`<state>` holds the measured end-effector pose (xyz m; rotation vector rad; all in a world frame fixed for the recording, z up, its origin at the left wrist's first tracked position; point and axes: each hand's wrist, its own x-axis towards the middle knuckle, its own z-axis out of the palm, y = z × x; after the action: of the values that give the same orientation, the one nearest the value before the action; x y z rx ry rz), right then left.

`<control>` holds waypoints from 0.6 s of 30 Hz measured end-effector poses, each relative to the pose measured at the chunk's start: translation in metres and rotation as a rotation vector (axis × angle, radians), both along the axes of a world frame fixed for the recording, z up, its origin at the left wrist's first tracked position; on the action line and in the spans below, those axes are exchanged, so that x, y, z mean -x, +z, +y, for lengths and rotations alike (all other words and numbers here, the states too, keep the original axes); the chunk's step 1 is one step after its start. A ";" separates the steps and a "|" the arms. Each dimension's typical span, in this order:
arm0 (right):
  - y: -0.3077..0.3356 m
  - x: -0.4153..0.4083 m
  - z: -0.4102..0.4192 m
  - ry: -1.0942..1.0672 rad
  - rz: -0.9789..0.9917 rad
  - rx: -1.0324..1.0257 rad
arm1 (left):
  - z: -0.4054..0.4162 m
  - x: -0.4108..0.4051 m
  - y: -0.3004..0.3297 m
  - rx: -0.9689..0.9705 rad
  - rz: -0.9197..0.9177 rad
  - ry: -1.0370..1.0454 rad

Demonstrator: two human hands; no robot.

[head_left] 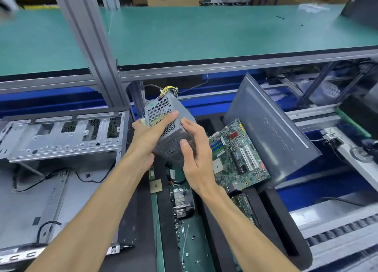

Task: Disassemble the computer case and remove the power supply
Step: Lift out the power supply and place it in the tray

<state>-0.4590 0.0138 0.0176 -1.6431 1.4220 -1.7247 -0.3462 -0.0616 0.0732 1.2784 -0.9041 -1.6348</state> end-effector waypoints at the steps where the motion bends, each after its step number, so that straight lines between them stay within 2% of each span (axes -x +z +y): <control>1: 0.003 -0.001 -0.001 -0.040 0.051 -0.001 | 0.000 0.000 -0.001 -0.016 0.020 -0.005; 4: 0.019 0.003 -0.009 -0.060 0.230 0.010 | 0.003 0.000 -0.009 -0.101 0.166 -0.016; 8: 0.049 0.014 -0.020 0.037 0.440 -0.012 | 0.008 0.001 -0.026 -0.119 0.482 -0.015; 10: 0.062 0.014 -0.021 0.084 0.449 -0.057 | 0.009 0.002 -0.030 -0.102 0.505 -0.017; 12: 0.070 0.017 -0.023 0.064 0.360 -0.067 | 0.008 0.002 -0.033 -0.069 0.463 -0.006; 14: 0.073 0.030 -0.030 -0.169 0.285 -0.080 | 0.007 -0.001 -0.033 -0.052 0.444 -0.031; 15: 0.072 0.041 -0.035 -0.298 0.229 -0.194 | 0.007 -0.003 -0.032 -0.050 0.437 -0.054; 16: 0.072 0.053 -0.040 -0.337 0.131 -0.401 | 0.008 -0.004 -0.032 -0.054 0.431 -0.076; 18: 0.066 0.070 -0.045 -0.132 -0.249 -0.829 | 0.012 -0.003 -0.033 -0.077 0.422 -0.102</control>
<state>-0.5294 -0.0314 0.0840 -0.8721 1.7962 -1.0851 -0.3432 -0.0494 0.0405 0.8944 -0.6582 -1.9397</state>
